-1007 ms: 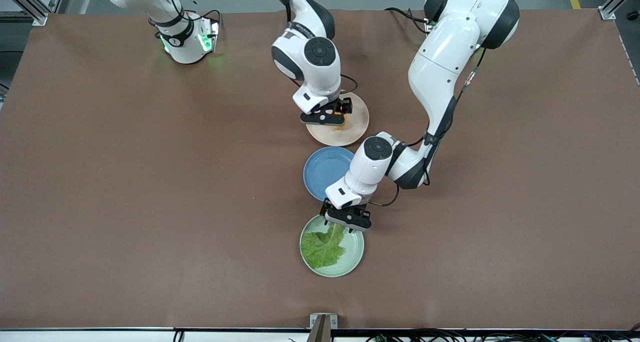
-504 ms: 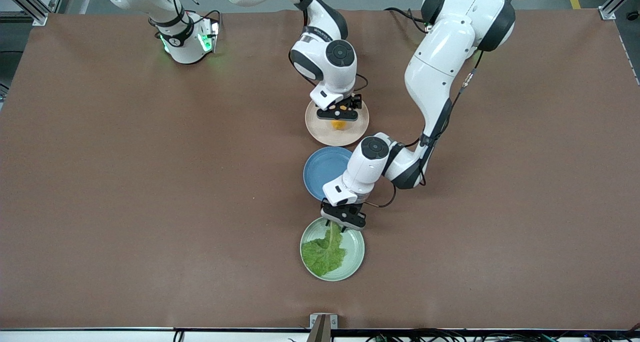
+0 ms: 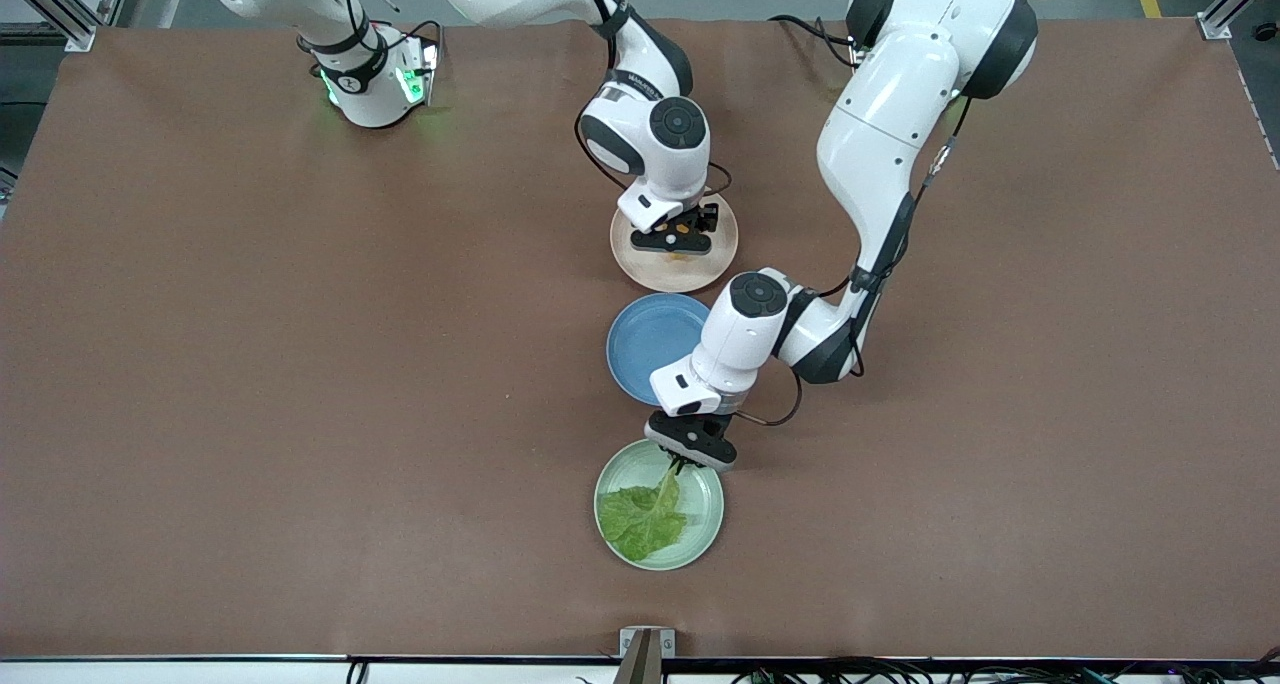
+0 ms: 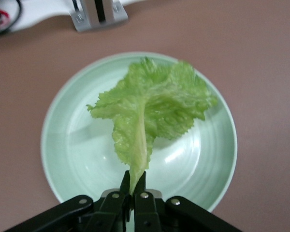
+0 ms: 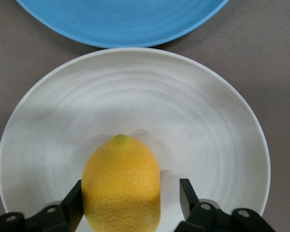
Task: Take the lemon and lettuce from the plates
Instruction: 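Carry the lemon with the right gripper while the left gripper drags the lettuce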
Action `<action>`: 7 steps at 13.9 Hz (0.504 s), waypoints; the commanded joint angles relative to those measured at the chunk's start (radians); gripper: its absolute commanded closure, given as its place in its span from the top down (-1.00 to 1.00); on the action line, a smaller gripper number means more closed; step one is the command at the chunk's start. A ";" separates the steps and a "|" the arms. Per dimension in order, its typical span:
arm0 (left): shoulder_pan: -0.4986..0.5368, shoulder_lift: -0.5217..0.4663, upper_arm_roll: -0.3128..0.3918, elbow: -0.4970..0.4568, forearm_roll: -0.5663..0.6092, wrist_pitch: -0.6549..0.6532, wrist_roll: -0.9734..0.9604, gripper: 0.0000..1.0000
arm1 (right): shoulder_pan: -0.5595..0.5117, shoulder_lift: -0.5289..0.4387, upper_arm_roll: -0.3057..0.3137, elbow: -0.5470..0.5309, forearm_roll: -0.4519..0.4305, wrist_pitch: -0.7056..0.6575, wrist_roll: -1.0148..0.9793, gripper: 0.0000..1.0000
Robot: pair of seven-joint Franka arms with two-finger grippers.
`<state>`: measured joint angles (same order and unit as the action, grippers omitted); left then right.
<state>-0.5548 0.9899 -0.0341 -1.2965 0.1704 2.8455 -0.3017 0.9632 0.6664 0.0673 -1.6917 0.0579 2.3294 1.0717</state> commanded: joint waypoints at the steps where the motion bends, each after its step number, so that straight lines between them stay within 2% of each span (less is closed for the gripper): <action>1: 0.027 -0.123 0.002 -0.024 0.029 -0.166 -0.008 -1.00 | -0.004 0.009 0.000 0.015 -0.013 0.005 0.019 0.01; 3: 0.050 -0.207 0.003 -0.033 0.032 -0.331 -0.004 -1.00 | -0.008 0.009 0.000 0.035 -0.012 0.002 0.019 -0.43; 4: 0.084 -0.247 -0.001 -0.068 0.031 -0.381 -0.005 -0.98 | -0.009 0.002 0.000 0.047 -0.012 -0.004 0.016 -0.54; 6: 0.140 -0.324 -0.001 -0.188 0.032 -0.405 -0.001 -0.98 | -0.035 -0.031 -0.007 0.056 -0.012 -0.040 0.011 -0.59; 7: 0.171 -0.361 -0.001 -0.260 0.032 -0.406 0.001 -0.98 | -0.049 -0.094 -0.010 0.056 -0.012 -0.103 0.010 -0.59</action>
<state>-0.4390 0.7244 -0.0295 -1.3774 0.1748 2.4249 -0.3011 0.9520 0.6599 0.0530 -1.6341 0.0579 2.3101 1.0730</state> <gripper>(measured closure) 0.956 0.405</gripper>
